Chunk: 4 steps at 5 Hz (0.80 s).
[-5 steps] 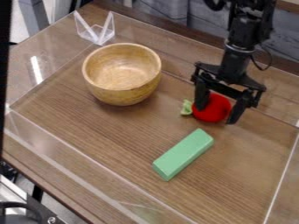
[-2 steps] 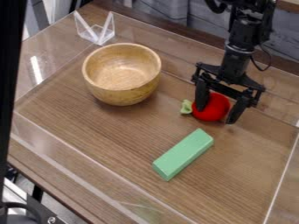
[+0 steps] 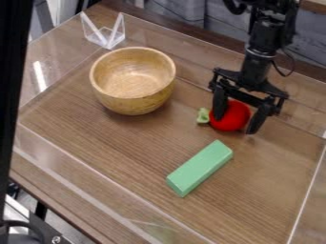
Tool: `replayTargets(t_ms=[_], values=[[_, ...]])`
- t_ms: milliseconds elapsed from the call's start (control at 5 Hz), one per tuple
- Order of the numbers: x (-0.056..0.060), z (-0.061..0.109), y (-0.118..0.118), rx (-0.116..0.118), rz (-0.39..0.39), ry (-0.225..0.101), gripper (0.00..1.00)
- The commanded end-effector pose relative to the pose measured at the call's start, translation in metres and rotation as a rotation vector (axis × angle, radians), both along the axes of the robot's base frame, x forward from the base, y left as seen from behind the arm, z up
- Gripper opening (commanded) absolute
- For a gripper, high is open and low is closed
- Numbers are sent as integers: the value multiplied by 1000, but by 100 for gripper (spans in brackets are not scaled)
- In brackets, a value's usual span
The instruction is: Move the red fruit to the left
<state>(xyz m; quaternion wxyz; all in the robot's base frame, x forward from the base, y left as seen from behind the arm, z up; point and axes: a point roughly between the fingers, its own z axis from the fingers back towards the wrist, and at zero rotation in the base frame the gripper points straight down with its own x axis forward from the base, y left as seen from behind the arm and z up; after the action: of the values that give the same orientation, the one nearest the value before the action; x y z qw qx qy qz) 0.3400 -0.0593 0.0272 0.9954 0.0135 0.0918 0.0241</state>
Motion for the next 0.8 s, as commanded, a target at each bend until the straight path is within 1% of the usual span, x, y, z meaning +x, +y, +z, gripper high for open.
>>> replayTargets(t_ms=[0, 600], values=[[9, 3, 5, -6, 19, -37, 100], [11, 0, 6, -8, 39, -32, 100]])
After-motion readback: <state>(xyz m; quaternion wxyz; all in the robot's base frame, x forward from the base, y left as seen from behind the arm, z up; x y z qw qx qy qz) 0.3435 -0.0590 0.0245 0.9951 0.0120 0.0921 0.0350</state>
